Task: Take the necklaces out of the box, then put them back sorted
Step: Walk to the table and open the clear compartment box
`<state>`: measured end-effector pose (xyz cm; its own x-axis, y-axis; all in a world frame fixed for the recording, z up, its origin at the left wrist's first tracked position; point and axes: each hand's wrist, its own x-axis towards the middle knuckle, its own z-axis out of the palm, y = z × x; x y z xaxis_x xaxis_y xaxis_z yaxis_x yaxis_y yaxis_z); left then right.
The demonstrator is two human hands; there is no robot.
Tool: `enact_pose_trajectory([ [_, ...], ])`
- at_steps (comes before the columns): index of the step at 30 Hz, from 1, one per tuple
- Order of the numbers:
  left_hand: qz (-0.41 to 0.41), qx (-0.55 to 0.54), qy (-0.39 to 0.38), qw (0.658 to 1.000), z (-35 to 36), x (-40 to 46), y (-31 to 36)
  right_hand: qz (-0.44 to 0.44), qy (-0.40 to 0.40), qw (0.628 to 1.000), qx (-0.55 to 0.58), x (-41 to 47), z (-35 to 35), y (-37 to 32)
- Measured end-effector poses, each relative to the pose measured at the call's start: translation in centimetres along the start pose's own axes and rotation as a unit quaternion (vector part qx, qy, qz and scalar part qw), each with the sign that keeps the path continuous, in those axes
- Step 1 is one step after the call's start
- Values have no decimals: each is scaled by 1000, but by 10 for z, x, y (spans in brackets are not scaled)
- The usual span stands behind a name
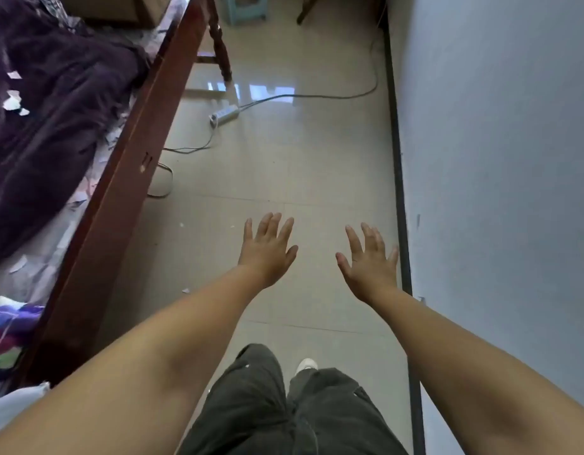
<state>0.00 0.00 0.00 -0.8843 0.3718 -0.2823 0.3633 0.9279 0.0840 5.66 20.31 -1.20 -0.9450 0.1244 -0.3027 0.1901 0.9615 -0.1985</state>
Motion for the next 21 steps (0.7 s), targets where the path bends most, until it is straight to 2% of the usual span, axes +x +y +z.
enact_pose_trajectory([
  [7, -2, -12, 1, 1000, -18, 66, -9, 11, -14, 999, -30, 70, -19, 22],
  [13, -26, -17, 24, 999, -51, 180, -51, 24, -3, 999, -26, 187, -52, 8],
  [21, -1, -14, -14, 1000, -108, 332, -90, 62, -4, 998, -4, 328, -119, -10],
])
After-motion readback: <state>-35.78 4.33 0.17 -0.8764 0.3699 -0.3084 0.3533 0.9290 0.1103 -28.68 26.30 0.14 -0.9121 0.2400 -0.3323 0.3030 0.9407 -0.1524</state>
